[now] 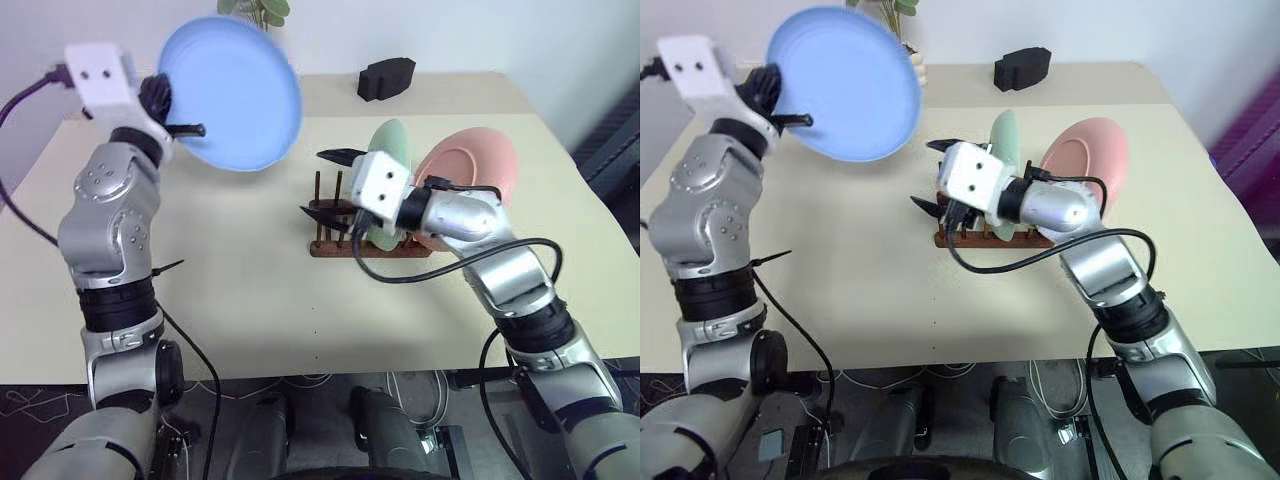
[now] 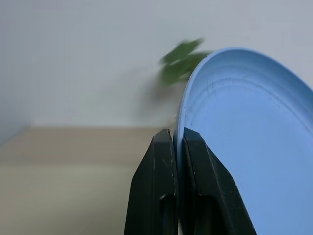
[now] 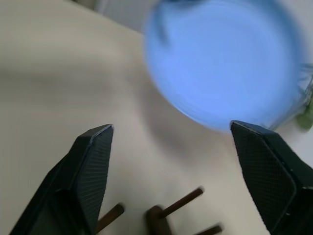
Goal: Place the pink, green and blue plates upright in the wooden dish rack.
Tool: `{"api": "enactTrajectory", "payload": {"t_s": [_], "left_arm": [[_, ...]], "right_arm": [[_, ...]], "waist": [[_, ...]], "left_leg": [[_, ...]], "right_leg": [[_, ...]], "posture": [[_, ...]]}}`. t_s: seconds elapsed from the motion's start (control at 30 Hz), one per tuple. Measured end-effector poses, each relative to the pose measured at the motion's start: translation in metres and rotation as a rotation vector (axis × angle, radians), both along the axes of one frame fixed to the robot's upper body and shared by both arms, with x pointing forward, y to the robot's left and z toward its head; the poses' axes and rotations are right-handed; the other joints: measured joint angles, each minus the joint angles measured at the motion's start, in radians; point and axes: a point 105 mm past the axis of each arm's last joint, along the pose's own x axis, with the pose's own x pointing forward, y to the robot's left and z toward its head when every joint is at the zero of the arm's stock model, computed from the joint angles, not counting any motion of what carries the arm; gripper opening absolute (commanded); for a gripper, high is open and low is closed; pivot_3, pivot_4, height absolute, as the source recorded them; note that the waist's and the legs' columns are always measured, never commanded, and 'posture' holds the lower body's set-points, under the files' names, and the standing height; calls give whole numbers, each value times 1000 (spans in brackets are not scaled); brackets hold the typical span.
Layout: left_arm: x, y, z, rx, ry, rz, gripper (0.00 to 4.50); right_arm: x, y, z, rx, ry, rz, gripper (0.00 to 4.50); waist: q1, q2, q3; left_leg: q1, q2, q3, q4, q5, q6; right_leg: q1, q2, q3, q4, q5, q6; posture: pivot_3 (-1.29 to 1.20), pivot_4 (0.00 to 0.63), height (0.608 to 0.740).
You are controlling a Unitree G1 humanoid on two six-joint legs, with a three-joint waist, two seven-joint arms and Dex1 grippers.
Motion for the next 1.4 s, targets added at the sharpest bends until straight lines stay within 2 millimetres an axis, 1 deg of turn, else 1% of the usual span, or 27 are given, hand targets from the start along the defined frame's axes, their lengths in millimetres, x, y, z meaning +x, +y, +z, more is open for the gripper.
{"api": "enactTrajectory", "payload": {"t_s": [0.07, 0.17, 0.37, 0.5, 0.6, 0.7, 0.8, 0.87, 1.03, 1.1, 1.13, 1.17, 1.23, 1.3, 1.37, 1.4], "left_arm": [[-4, -10, 5, 22, -16, -33, 27], [-4, -22, 2, 56, 11, -71, 27], [-10, -40, -2, 78, 55, -129, 27], [-14, -48, -1, 78, 62, -157, 27], [-15, -49, -1, 81, 71, -157, 0], [-16, -50, -2, 82, 80, -157, 0], [-17, -46, -1, 72, 78, -143, 0], [-17, -46, 1, 72, 75, -145, 0], [-16, -46, 0, 63, 81, -140, 0], [-16, -45, 0, 46, 80, -142, 676], [-17, -46, 1, 8, 73, -159, 1011], [-17, -47, 2, -41, 57, -180, 1467], [-19, -41, 7, -120, 15, -192, 2452], [-22, -32, 16, -165, -34, -173, 3491], [-24, -28, 21, -182, -61, -163, 4447], [-24, -27, 22, -185, -68, -160, 4447]], "right_arm": [[4, 0, -4, -29, -30, -14, 3899], [8, -1, -6, -52, -61, -30, 3899], [16, 7, 4, -57, -145, -41, 3899], [21, 10, 1, -70, -155, -45, 3899], [24, 10, -4, -81, -154, -52, 3027], [24, 13, -5, -81, -157, -43, 1518], [23, 15, -6, -85, -162, -29, 30], [21, 18, -9, -99, -167, -10, 30], [21, 18, -9, -108, -174, -9, 30], [21, 18, -9, -109, -177, -10, 0], [20, 19, -8, -109, -186, -6, 0], [20, 18, -7, -108, -192, -7, 0], [20, 19, -7, -107, -201, -3, 0], [19, 19, -5, -102, -209, -1, 0], [19, 19, -5, -102, -210, 0, 0], [19, 19, -5, -101, -212, 2, 0]], "waist": [[0, 0, 0], [1, 0, 0], [0, 0, 0], [1, 0, 0], [0, 0, 0], [0, 0, 0], [0, 0, 0], [0, 0, 1], [1, 0, 0], [0, 0, 0], [0, 0, 0], [1, 0, 0], [1, 0, 1], [0, 0, 1], [0, 0, 1], [0, 0, 1]], "left_leg": [[0, 0, 0, 0, 0, 0], [0, 0, 0, 0, 0, 0], [0, 0, -1, 0, 0, 0], [0, 0, -1, 0, 0, 0], [0, 0, -1, 0, 0, 0], [0, 0, -1, 0, 0, 0], [0, 0, -1, 0, 0, -1], [0, 0, -1, 0, 0, -1], [0, 0, -1, 0, 1, -1], [0, 0, -1, 0, 1, -1], [0, 0, -1, 0, 1, -1], [0, 0, -1, 0, 1, -1], [0, 0, -1, 0, 1, -1], [0, 0, -1, 0, 1, -1], [0, 0, -1, 0, 1, -1], [0, 0, -1, 0, 1, -1]], "right_leg": [[0, 0, 0, 0, 0, 1], [0, 0, 0, 0, 0, 1], [0, 0, 0, 0, 0, 1], [0, 0, 0, 0, 0, 1], [0, 0, 0, 1, 0, 1], [0, 0, 0, 1, 0, 1], [0, 0, 0, 1, 0, 1], [0, 0, 0, 1, 0, 1], [0, 0, 0, 1, 0, 1], [0, 0, 0, 1, 0, 1], [0, 0, 0, 1, 0, 1], [0, 0, 0, 1, 0, 1], [0, 0, 0, 1, 1, 1], [0, 0, 0, 1, 1, 1], [0, 0, 0, 1, 1, 1], [0, 0, 0, 1, 1, 1]], "posture": [[0, 150, 740], [0, 150, 740], [0, 150, 740], [0, 150, 740], [0, 150, 740], [0, 150, 740], [0, 150, 740], [0, 150, 740], [0, 150, 740], [0, 150, 740], [0, 150, 740], [0, 150, 740], [0, 150, 740], [0, 150, 740], [0, 150, 740], [0, 150, 740]]}}
